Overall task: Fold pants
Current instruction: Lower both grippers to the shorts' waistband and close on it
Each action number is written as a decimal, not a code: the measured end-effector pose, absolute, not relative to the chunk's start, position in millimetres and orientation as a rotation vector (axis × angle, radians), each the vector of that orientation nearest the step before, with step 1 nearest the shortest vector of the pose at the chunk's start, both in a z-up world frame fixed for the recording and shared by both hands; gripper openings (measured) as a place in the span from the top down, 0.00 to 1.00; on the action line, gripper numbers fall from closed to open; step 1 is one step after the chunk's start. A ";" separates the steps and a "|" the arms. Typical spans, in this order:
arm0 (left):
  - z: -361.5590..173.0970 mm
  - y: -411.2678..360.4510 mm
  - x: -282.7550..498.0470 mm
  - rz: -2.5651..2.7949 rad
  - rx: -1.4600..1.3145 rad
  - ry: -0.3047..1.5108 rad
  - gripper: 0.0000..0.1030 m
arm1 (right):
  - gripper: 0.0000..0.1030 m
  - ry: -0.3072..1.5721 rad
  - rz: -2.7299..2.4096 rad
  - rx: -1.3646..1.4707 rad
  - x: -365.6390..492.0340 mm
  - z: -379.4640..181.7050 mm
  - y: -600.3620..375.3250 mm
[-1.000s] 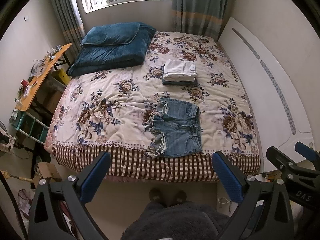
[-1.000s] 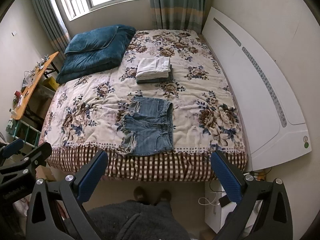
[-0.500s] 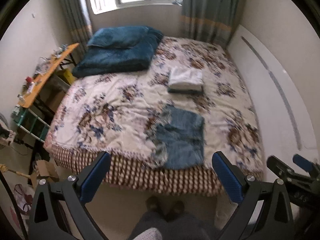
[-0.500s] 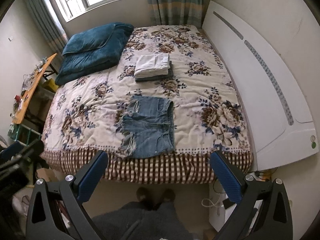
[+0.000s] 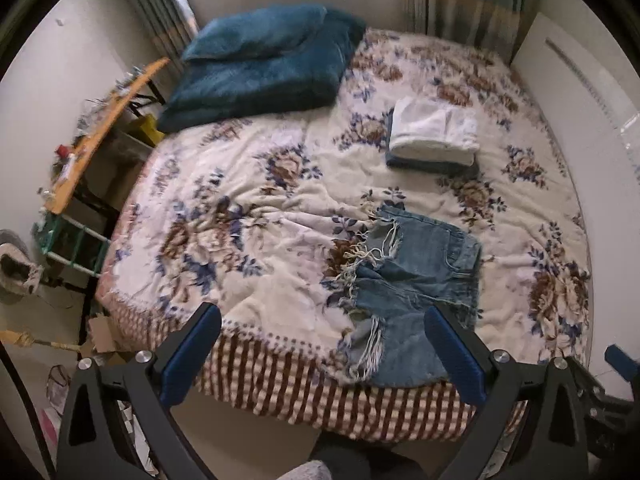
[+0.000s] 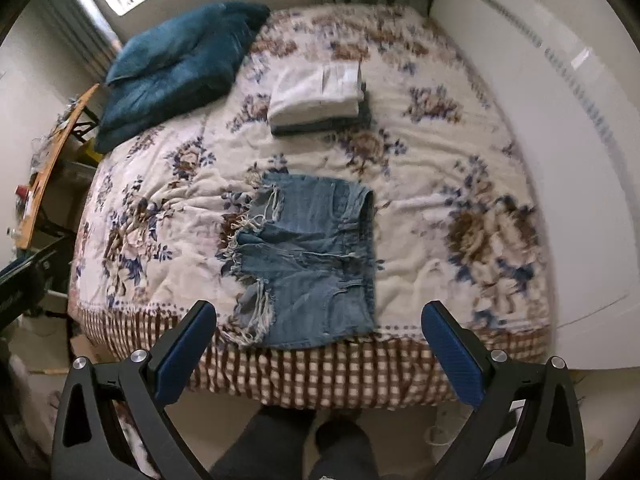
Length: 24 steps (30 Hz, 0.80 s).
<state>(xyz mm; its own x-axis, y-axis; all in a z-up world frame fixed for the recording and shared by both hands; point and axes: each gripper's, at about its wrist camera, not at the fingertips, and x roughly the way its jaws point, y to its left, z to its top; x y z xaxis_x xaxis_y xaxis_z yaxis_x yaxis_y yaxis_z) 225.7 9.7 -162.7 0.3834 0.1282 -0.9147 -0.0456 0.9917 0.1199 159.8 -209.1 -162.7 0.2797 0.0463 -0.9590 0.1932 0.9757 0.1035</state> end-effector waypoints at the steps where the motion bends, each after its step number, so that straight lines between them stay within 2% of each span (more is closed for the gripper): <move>1: -177.0 12.4 246.7 0.104 0.081 1.189 0.00 | 0.00 1.309 -0.118 0.224 176.8 -178.7 -209.0; 12: -350.2 25.1 425.9 -0.024 0.003 1.402 0.01 | 0.00 1.388 -0.141 0.297 331.3 -337.3 -230.1; 17: -441.0 12.2 480.5 -0.095 -0.050 1.516 0.10 | 0.00 1.451 -0.052 0.310 394.3 -430.4 -253.5; 19: -473.2 1.4 497.7 -0.123 -0.035 1.549 0.22 | 0.00 1.490 0.004 0.316 418.7 -471.2 -264.8; 24: -536.1 -28.0 534.9 -0.217 0.027 1.601 0.23 | 0.00 1.576 -0.015 0.318 454.0 -548.5 -310.7</move>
<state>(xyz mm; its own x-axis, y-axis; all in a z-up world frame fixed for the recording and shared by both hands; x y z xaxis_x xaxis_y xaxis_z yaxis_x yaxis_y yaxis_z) 534.9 -28.0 -536.1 -0.0443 -0.1170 -0.9921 0.1514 0.9809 -0.1224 454.0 -310.7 -548.5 0.0032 0.1915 -0.9815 0.2105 0.9594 0.1879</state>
